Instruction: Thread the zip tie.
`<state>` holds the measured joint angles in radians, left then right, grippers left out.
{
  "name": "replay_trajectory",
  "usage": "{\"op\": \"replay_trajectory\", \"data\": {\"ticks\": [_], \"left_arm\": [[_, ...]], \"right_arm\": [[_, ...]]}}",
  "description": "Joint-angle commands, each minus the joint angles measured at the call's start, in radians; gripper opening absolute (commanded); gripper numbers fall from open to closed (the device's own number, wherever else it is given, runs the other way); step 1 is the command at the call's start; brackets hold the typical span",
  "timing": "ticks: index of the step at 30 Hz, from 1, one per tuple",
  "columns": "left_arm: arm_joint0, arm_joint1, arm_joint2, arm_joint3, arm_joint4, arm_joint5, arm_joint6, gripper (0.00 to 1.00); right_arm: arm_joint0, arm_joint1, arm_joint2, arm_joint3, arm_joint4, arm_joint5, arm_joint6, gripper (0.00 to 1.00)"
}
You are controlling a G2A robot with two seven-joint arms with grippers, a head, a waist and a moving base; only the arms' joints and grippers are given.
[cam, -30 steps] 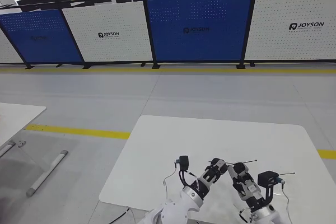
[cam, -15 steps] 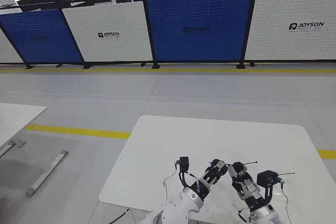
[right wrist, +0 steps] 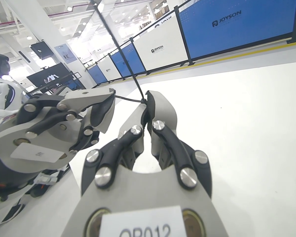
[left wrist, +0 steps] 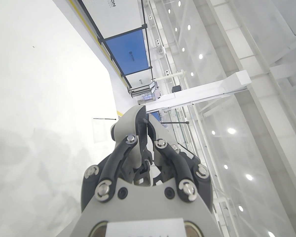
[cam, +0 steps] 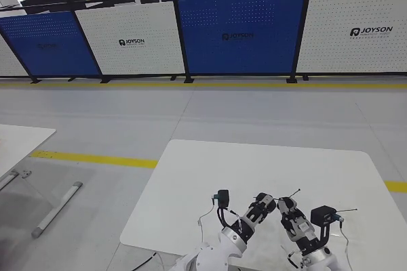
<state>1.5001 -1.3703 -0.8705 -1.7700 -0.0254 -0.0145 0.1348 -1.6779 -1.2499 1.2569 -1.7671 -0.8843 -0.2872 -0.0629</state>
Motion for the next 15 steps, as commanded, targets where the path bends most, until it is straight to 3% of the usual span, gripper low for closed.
{"op": "replay_trajectory", "data": {"ticks": [1, 15], "left_arm": [[0.001, 0.0, 0.001, -0.003, 0.002, -0.002, -0.002, 0.0], [0.012, 0.001, 0.004, -0.033, -0.005, -0.063, -0.031, 0.0]], "right_arm": [[0.0, 0.0, -0.001, 0.0, -0.001, 0.0, 0.0, 0.0], [0.006, 0.001, -0.014, 0.002, -0.03, -0.002, 0.019, 0.0]]}}
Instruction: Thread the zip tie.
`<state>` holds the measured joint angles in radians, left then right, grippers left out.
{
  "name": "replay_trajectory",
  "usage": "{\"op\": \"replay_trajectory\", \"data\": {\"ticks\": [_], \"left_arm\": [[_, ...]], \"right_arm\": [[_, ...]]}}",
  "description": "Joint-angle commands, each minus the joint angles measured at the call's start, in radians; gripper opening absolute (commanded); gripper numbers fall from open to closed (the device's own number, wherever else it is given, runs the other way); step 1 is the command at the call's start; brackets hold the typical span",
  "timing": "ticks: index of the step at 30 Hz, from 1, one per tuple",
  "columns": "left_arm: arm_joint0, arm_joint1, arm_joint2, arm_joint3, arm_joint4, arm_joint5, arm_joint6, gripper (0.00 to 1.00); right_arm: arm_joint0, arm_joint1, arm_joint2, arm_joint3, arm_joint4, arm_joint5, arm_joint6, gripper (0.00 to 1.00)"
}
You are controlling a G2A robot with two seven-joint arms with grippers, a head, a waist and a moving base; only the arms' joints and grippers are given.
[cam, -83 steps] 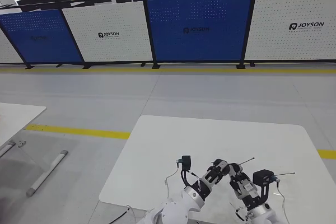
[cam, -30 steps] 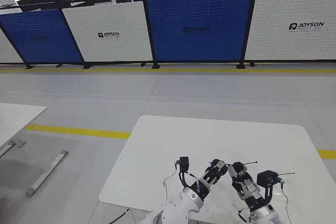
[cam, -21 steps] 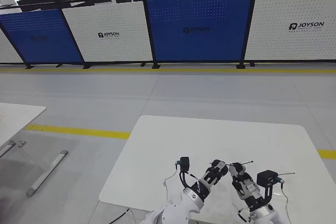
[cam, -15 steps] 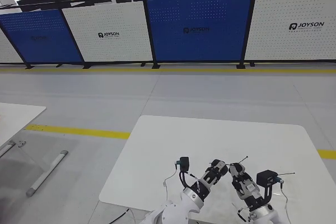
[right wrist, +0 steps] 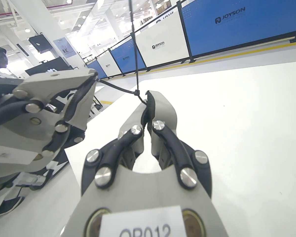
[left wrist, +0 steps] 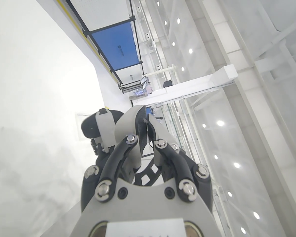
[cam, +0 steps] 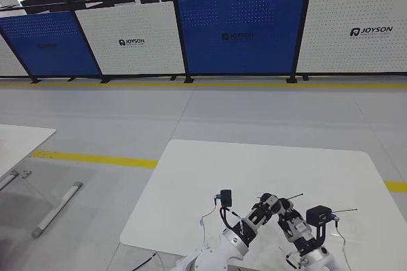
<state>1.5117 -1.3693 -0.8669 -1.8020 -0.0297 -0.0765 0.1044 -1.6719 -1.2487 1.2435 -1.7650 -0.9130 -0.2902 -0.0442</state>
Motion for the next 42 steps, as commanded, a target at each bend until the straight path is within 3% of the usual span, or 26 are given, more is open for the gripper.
{"op": "replay_trajectory", "data": {"ticks": [1, 21, 39, 40, 41, 42], "left_arm": [[0.001, 0.0, 0.0, -0.002, -0.001, -0.003, -0.001, 0.0], [0.036, 0.007, -0.016, -0.07, 0.016, -0.043, -0.006, 0.0], [0.025, 0.002, 0.017, -0.085, 0.052, -0.047, 0.008, 0.0], [0.021, 0.001, 0.016, -0.08, 0.054, -0.042, 0.016, 0.0], [0.019, 0.0, 0.015, -0.075, 0.05, -0.037, 0.022, 0.0], [0.015, -0.001, 0.013, -0.069, 0.044, -0.032, 0.027, 0.0]], "right_arm": [[0.0, 0.0, 0.0, -0.001, -0.002, 0.001, 0.0, 0.0], [0.007, 0.003, 0.001, 0.035, 0.004, -0.025, 0.002, 0.0], [0.008, 0.004, -0.007, 0.044, 0.002, -0.036, -0.016, 0.0], [0.008, 0.004, -0.007, 0.043, 0.007, -0.038, -0.018, 0.09], [0.008, 0.004, -0.006, 0.041, 0.011, -0.039, -0.018, 0.79], [0.007, 0.004, -0.004, 0.04, 0.015, -0.039, -0.018, 1.0]]}}
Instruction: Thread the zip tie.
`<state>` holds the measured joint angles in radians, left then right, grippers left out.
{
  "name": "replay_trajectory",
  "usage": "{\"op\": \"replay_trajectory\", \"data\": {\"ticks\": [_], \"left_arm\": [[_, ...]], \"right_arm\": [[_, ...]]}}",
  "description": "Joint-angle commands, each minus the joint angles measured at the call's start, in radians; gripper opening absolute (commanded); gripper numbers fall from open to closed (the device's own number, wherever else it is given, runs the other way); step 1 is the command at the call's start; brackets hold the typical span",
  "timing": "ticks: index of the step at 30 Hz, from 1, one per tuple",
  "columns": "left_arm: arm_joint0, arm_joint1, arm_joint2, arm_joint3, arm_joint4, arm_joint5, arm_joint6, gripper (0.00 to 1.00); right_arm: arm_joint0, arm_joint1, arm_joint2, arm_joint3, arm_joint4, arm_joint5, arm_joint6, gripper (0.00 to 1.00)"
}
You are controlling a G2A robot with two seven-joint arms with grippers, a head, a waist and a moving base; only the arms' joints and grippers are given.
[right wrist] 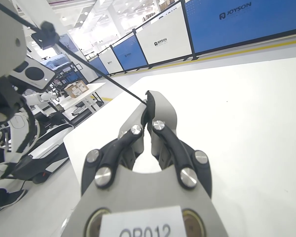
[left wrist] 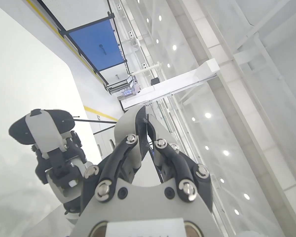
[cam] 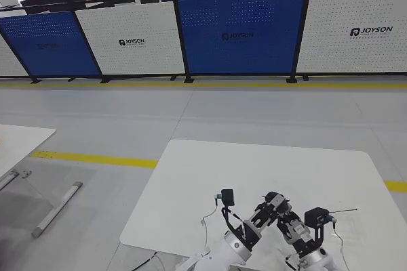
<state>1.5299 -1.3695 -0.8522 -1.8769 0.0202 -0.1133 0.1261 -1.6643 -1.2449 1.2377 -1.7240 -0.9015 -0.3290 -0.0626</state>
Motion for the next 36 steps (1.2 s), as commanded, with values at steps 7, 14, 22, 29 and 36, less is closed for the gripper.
{"op": "replay_trajectory", "data": {"ticks": [7, 14, 22, 29, 36], "left_arm": [[-0.021, -0.006, -0.018, 0.044, -0.035, 0.014, 0.031, 0.0], [-0.019, -0.005, -0.055, 0.072, -0.063, 0.015, 0.052, 0.0], [-0.016, -0.004, -0.073, 0.086, -0.069, 0.012, 0.056, 0.0], [-0.02, -0.003, -0.066, 0.089, -0.053, 0.003, 0.021, 0.0], [-0.02, -0.003, -0.066, 0.089, -0.053, 0.003, 0.021, 0.0]], "right_arm": [[-0.016, 0.004, 0.029, -0.007, 0.029, -0.01, -0.017, 1.0], [-0.048, 0.014, 0.067, -0.027, 0.086, -0.011, -0.057, 1.0], [-0.08, 0.03, 0.098, -0.047, 0.159, -0.011, -0.125, 1.0], [-0.082, 0.031, 0.097, -0.048, 0.161, -0.011, -0.123, 1.0], [-0.082, 0.031, 0.097, -0.048, 0.161, -0.011, -0.123, 1.0]]}}
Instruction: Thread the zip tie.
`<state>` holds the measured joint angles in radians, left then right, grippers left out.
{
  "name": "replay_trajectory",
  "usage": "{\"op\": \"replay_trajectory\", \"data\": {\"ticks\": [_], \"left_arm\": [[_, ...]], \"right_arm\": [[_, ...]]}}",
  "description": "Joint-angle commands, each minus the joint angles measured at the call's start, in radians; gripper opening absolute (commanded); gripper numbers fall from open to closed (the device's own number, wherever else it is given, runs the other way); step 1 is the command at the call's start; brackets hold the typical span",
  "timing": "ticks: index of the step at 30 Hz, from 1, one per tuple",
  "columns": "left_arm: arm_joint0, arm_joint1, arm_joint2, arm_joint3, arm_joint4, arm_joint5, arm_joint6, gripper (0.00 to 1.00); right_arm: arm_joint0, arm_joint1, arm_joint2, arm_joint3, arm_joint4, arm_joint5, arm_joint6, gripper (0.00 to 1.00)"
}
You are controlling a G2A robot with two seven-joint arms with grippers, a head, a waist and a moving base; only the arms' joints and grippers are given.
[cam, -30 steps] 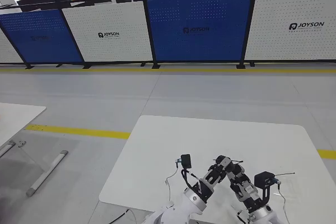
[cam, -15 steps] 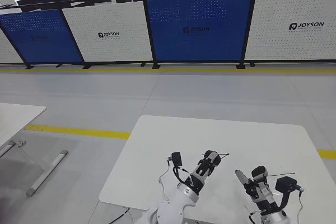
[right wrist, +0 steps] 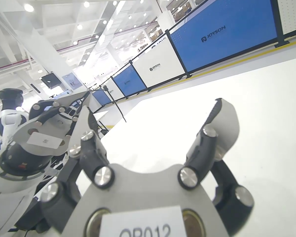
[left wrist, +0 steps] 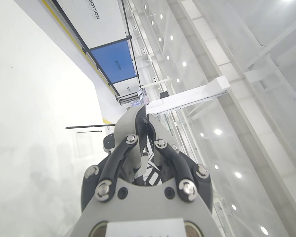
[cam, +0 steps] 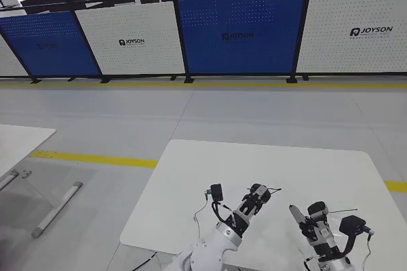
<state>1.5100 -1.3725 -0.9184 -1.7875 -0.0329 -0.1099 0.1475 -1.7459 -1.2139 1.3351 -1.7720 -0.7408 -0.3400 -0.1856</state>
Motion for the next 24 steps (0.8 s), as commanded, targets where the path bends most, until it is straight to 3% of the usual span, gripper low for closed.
{"op": "replay_trajectory", "data": {"ticks": [1, 4, 6, 12, 20, 24], "left_arm": [[0.0, 0.0, -0.001, 0.001, 0.002, 0.001, 0.002, 0.0], [-0.005, -0.001, 0.0, 0.012, 0.039, 0.001, 0.034, 0.0], [-0.004, -0.002, -0.011, 0.019, 0.029, 0.006, 0.051, 0.0], [0.011, 0.001, -0.059, 0.032, 0.0, -0.004, 0.08, 0.0], [0.041, 0.005, -0.141, 0.063, -0.091, -0.06, 0.111, 0.0], [0.049, 0.005, -0.173, 0.089, -0.131, -0.058, 0.141, 0.0]], "right_arm": [[0.0, 0.0, 0.0, 0.0, 0.0, 0.0, 0.0, 1.0], [0.009, -0.001, 0.009, 0.006, 0.041, 0.007, 0.016, 1.0], [0.007, 0.001, 0.026, -0.003, 0.128, 0.0, 0.049, 1.0], [-0.017, 0.02, 0.131, -0.046, 0.293, 0.0, 0.087, 1.0], [-0.05, 0.036, 0.277, -0.054, 0.461, 0.0, 0.063, 1.0], [-0.055, 0.037, 0.309, -0.038, 0.52, 0.0, 0.065, 1.0]]}}
